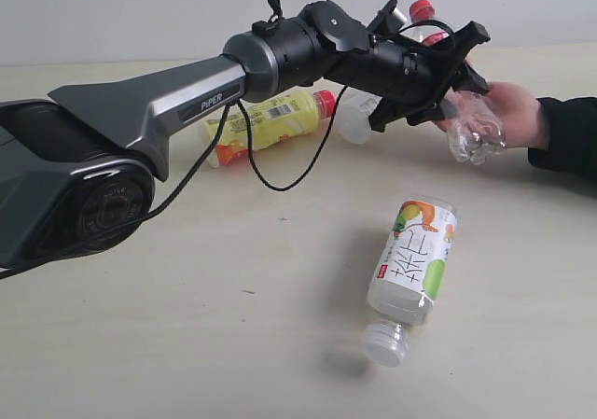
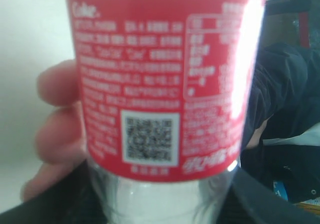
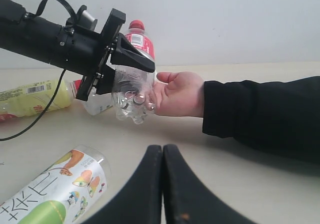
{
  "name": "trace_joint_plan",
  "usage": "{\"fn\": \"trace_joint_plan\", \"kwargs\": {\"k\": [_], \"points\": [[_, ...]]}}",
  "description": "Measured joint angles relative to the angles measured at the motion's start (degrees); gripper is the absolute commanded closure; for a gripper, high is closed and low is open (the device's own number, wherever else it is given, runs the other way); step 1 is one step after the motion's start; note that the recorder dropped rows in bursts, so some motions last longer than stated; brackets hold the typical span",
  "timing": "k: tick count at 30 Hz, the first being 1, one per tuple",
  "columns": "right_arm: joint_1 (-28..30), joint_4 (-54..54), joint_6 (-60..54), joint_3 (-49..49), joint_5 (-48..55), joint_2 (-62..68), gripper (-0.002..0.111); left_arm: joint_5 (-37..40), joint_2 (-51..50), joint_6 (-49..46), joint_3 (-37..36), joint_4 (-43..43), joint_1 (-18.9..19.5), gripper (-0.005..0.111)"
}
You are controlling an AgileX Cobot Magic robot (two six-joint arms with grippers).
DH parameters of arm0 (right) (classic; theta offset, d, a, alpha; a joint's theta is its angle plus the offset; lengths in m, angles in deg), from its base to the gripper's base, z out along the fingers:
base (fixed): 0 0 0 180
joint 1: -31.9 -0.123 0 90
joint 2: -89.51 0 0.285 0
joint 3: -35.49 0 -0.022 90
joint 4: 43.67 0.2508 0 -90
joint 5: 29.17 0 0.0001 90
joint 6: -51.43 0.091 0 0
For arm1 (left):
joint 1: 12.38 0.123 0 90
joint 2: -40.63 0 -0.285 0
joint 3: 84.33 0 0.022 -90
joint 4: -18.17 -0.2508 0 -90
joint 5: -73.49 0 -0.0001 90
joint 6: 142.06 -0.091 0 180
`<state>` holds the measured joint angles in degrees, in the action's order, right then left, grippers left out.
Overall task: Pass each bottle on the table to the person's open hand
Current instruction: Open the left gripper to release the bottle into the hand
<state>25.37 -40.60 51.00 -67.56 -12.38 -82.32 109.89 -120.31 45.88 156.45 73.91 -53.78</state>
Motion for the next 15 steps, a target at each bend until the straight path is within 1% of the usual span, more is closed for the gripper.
{"fn": "trace_joint_plan", "kwargs": {"k": [9, 10, 11, 13, 14, 15], "points": [[0.00, 0.00, 0.00, 0.00, 0.00, 0.00, 0.108, 3.96, 0.00, -0.91, 0.00, -0.44, 0.00, 0.066], [0.00, 0.00, 0.00, 0.00, 0.00, 0.00, 0.108, 4.20, 0.00, -1.34, 0.00, -0.44, 0.00, 0.063], [0.00, 0.00, 0.00, 0.00, 0.00, 0.00, 0.108, 4.29, 0.00, -1.46, 0.00, -0.44, 0.00, 0.058], [0.00, 0.00, 0.00, 0.00, 0.00, 0.00, 0.108, 4.29, 0.00, -1.55, 0.00, -0.33, 0.00, 0.044], [0.00, 0.00, 0.00, 0.00, 0.00, 0.00, 0.108, 4.29, 0.00, -1.55, 0.00, -0.10, 0.00, 0.040], [0.00, 0.00, 0.00, 0.00, 0.00, 0.00, 0.108, 4.29, 0.00, -1.58, 0.00, 0.00, 0.00, 0.039]]}}
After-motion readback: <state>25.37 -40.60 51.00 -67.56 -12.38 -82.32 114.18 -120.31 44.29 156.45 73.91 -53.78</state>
